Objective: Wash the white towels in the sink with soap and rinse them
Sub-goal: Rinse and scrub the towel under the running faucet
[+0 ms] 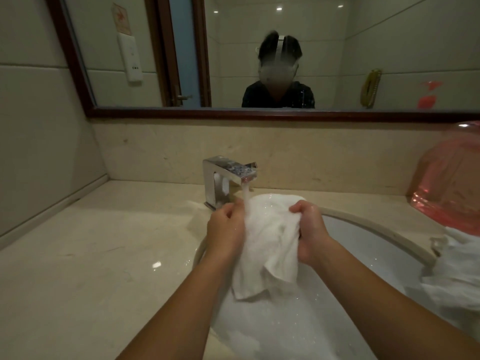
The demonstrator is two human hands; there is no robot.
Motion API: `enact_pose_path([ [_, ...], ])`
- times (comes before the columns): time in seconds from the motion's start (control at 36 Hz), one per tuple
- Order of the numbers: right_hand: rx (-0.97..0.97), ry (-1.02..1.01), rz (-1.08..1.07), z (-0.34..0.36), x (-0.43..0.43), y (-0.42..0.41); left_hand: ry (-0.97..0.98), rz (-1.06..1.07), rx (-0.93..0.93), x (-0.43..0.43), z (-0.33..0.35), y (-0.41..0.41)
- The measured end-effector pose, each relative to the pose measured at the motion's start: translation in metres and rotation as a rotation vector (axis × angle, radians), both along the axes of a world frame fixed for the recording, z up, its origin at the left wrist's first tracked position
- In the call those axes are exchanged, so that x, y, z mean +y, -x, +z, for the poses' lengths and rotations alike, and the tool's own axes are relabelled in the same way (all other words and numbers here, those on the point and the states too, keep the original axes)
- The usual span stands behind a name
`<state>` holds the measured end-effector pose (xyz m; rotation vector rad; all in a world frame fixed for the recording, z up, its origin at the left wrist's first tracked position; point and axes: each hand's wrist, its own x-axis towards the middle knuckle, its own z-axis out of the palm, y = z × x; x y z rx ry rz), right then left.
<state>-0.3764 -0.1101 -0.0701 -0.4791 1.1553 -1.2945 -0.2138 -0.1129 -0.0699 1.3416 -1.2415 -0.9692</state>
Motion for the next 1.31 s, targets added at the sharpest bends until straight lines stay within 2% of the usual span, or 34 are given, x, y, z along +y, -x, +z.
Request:
enact_pose_path([
  [0.14, -0.081, 0.091, -0.051, 0.015, 0.001, 0.004, -0.236, -0.065, 0.034, -0.020, -0.009, 0.004],
  [0.22, -0.123, 0.152, -0.055, 0.021, -0.002, 0.004, -0.380, -0.197, 0.340, -0.024, -0.013, 0.009],
  [0.31, -0.090, 0.169, -0.065, 0.020, -0.005, -0.002, -0.427, -0.314, 0.531, -0.009, 0.008, 0.010],
  [0.39, -0.044, 0.139, -0.003, 0.019, -0.007, -0.012, -0.450, -0.343, 0.670, -0.016, 0.001, 0.004],
  [0.5, 0.014, 0.060, 0.064, 0.010, -0.014, -0.011, -0.522, -0.392, 0.749, -0.008, 0.000, 0.000],
  [0.61, -0.004, 0.017, 0.084, 0.000, -0.014, 0.001, -0.466, -0.175, 0.739, -0.042, -0.032, -0.004],
  [0.72, 0.005, 0.052, 0.031, -0.001, -0.014, 0.004, -0.287, 0.039, 0.633, -0.028, -0.009, -0.005],
  [0.83, 0.074, 0.123, 0.009, 0.002, -0.014, -0.007, -0.224, 0.085, 0.436, -0.019, -0.001, -0.006],
  [1.03, 0.251, 0.240, 0.102, -0.008, -0.014, -0.025, -0.279, 0.030, 0.276, -0.016, -0.007, -0.012],
  [1.11, 0.293, 0.291, 0.095, -0.010, -0.015, -0.023, -0.290, 0.037, 0.298, -0.009, 0.000, -0.013],
  [1.19, 0.254, 0.257, 0.044, -0.010, -0.017, -0.014, -0.362, -0.007, 0.464, -0.020, -0.005, -0.016],
  [1.31, 0.255, 0.224, -0.007, -0.016, -0.019, -0.013, -0.396, -0.107, 0.563, -0.033, -0.020, -0.016],
])
